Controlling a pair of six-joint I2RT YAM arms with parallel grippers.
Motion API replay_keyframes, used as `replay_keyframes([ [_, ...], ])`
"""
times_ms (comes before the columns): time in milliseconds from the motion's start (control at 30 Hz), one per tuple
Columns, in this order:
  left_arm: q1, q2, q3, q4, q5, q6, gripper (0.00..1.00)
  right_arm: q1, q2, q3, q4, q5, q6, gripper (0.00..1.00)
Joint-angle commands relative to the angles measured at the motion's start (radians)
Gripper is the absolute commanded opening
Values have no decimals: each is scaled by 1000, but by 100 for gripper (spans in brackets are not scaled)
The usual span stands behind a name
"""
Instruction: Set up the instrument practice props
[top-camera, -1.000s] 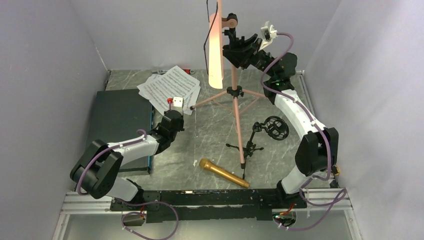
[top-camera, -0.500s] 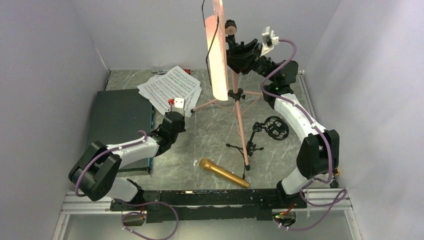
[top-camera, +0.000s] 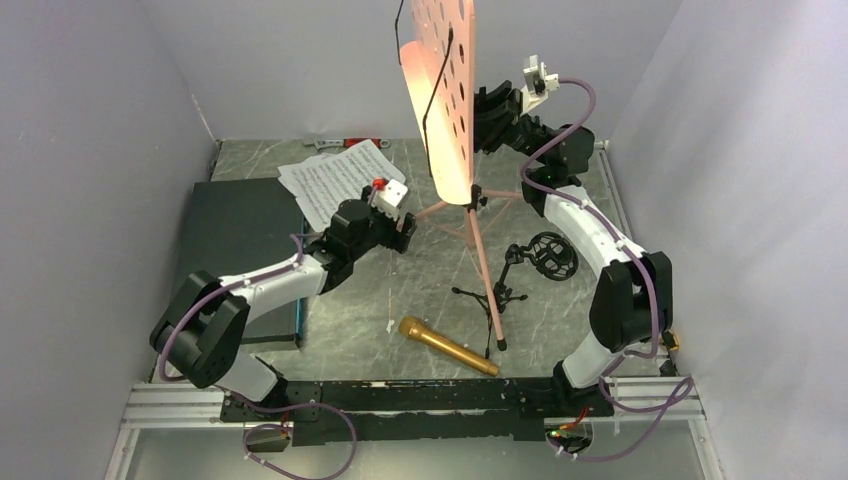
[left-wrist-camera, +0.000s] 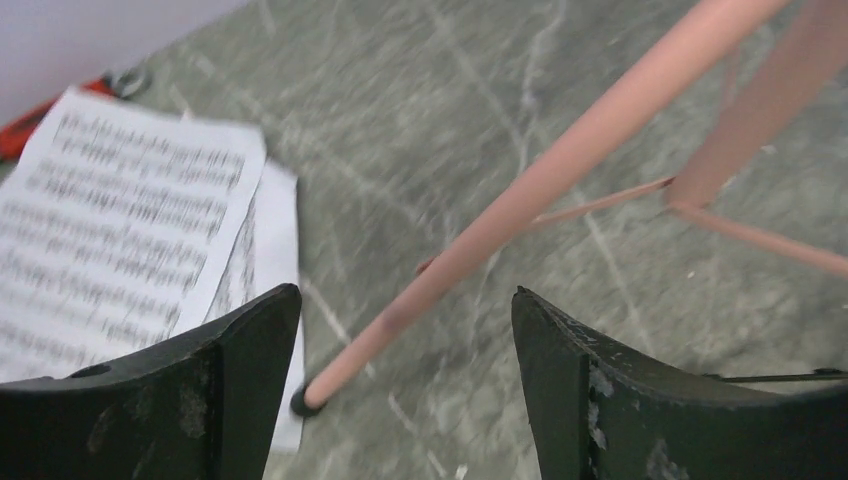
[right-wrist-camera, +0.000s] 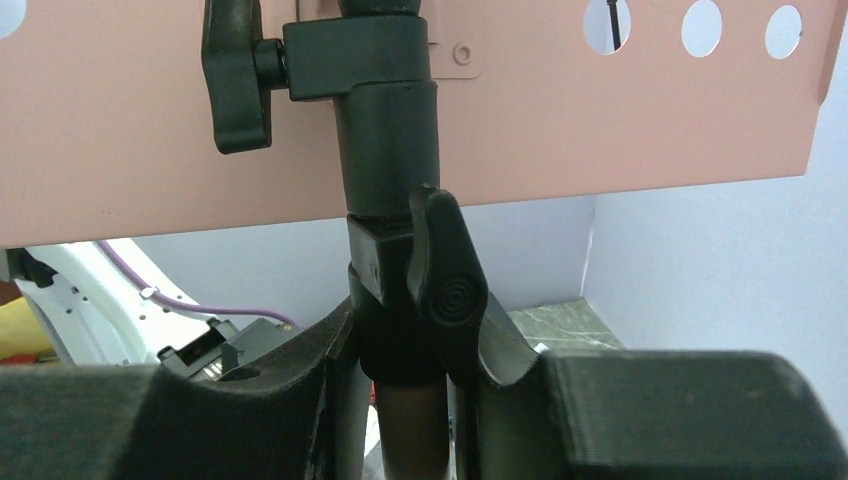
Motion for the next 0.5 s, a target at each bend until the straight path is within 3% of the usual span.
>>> replay_keyframes([
  [0, -1, 56, 111, 55, 241, 90, 81, -4, -38, 56, 255, 94, 59, 0],
  [167, -1, 130, 180, 72, 399, 86, 76, -2, -28, 59, 267, 92, 75, 0],
  [300, -1, 170, 199, 102, 406, 70, 70, -2, -18, 66, 279, 89, 93, 0],
  [400, -1, 190, 206, 120, 404, 69, 59, -2, -13, 67, 288, 87, 104, 0],
  [467, 0, 193, 209, 119, 400, 74, 44, -2, -11, 68, 295, 86, 110, 0],
])
